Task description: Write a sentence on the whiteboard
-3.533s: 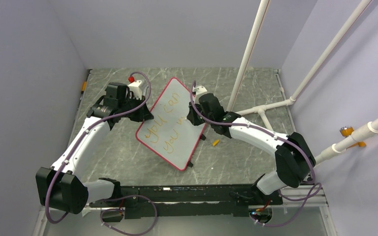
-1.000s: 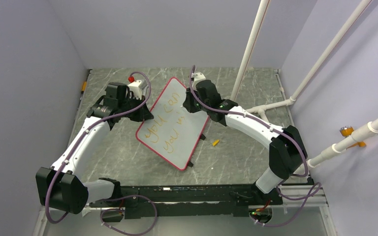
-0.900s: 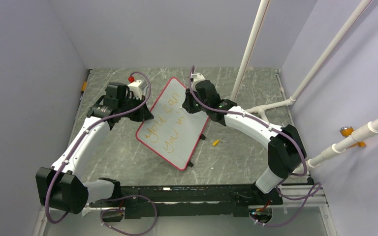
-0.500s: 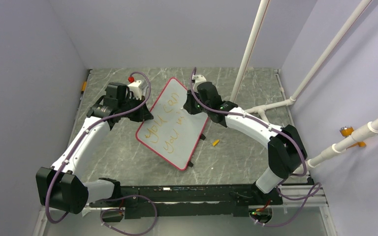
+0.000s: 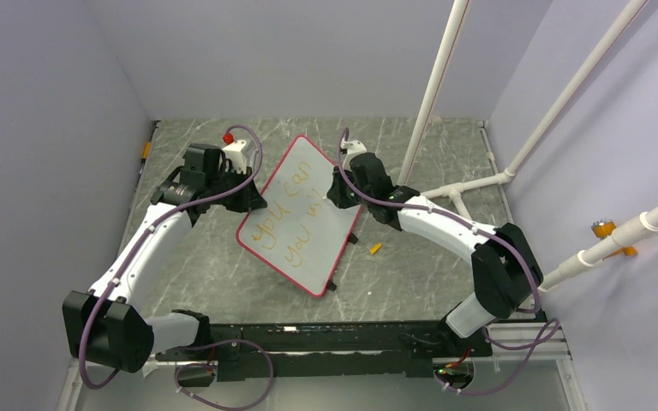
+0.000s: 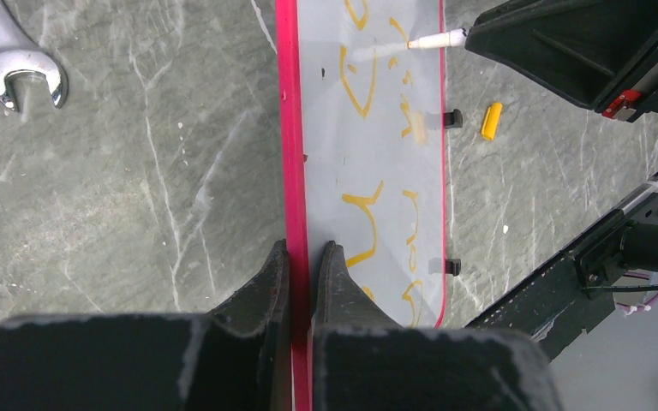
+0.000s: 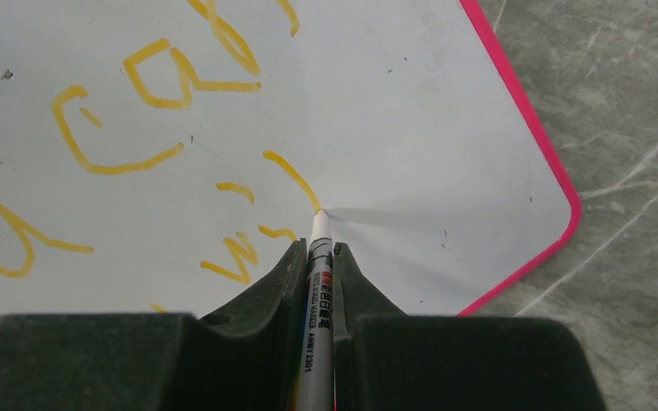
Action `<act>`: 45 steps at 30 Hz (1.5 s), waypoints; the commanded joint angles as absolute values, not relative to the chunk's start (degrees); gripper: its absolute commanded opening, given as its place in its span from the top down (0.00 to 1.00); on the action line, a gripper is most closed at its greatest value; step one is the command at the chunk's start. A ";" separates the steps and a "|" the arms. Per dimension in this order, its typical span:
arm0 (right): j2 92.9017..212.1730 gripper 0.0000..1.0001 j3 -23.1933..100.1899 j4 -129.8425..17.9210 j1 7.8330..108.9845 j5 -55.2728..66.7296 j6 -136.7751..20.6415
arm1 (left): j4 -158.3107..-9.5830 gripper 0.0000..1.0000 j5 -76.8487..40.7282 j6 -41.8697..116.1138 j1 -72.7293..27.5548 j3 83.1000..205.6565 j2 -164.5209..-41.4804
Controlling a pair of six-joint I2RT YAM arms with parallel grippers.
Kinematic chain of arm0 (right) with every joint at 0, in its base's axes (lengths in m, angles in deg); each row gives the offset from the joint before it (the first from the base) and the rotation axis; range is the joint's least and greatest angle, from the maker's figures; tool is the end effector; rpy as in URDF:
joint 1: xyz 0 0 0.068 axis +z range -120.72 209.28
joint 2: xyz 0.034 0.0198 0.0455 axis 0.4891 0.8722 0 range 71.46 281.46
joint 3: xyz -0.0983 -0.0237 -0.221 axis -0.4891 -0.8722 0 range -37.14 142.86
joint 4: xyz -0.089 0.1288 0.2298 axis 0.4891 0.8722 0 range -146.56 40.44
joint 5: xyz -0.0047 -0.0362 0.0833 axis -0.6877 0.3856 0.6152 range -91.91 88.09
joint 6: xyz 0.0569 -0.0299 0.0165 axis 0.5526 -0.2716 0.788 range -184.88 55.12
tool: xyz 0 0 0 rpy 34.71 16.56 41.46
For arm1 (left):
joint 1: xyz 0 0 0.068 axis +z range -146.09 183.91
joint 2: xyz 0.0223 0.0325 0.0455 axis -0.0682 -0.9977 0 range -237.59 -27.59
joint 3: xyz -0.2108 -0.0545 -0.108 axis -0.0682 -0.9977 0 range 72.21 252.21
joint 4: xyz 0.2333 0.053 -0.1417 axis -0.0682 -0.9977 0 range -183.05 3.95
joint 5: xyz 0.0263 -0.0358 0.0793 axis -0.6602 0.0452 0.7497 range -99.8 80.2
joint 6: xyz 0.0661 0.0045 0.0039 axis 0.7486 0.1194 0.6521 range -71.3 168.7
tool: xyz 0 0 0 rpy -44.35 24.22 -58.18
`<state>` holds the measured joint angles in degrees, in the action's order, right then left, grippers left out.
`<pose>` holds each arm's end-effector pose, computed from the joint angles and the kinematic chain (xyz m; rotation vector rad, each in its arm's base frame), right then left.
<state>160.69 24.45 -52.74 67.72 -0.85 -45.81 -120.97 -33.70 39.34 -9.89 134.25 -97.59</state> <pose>0.3012 0.2404 0.2118 -0.3782 2.1487 0.6059 0.2844 -0.0917 0.2726 0.3050 2.3184 -0.6867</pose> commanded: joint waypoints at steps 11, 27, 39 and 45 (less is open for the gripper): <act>160.34 1.00 22.97 -52.62 66.93 -1.77 -46.36 | -119.19 1.00 -26.41 45.36 -10.14 134.33 -97.30; 161.41 1.00 31.10 -49.44 66.27 -4.21 -49.53 | -119.26 1.00 -26.50 45.36 -10.11 134.33 -97.23; 157.27 1.00 32.04 -49.48 66.29 -4.75 -48.04 | -119.19 1.00 -26.41 45.27 -10.24 134.35 -97.03; 159.43 1.00 33.63 -49.83 65.86 -3.67 -47.01 | -119.20 1.00 -26.29 45.27 -10.24 134.27 -96.95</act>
